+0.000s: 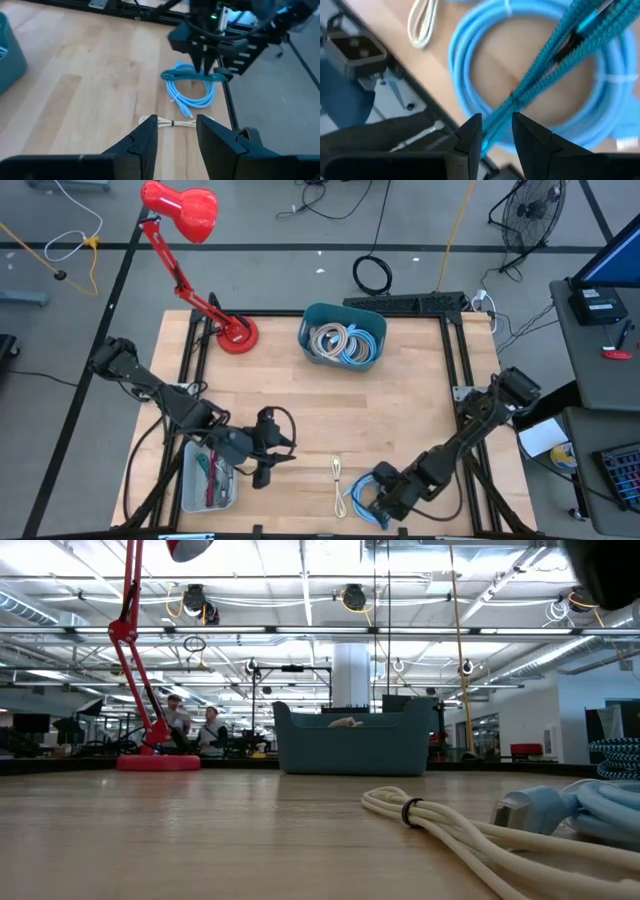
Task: Pick & Place USB Port
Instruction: Put the blue black charger cable into the gray bin
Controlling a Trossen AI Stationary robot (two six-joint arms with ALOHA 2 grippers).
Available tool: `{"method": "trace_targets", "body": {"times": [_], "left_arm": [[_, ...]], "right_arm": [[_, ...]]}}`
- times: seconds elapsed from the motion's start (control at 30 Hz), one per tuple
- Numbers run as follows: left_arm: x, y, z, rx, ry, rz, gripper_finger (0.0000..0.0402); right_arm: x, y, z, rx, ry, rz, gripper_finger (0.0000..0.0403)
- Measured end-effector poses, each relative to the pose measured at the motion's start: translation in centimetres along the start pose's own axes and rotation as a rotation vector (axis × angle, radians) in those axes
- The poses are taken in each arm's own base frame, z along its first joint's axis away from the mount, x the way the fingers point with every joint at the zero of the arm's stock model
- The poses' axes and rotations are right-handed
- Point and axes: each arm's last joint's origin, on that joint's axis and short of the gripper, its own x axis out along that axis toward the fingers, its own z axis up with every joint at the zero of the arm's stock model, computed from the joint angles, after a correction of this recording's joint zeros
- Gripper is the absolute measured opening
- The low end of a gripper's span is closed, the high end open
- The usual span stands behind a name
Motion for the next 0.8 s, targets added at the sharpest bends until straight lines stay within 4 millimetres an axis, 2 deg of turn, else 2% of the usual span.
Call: {"method": "trace_targets", "body": {"times": [0.33,0.8], "left_arm": [[-0.4,-0.8,-0.6,0.035,0.030,-0.035,0.0136],[-0.8,-1.7,-1.1,0.053,0.038,-0.065,0.0136]], "right_arm": [[0.0,0.0,2.0,0.026,-0.028,-0.011,0.0100],[0.0,-0.4,1.3,0.055,0.031,-0.053,0.0100]]}}
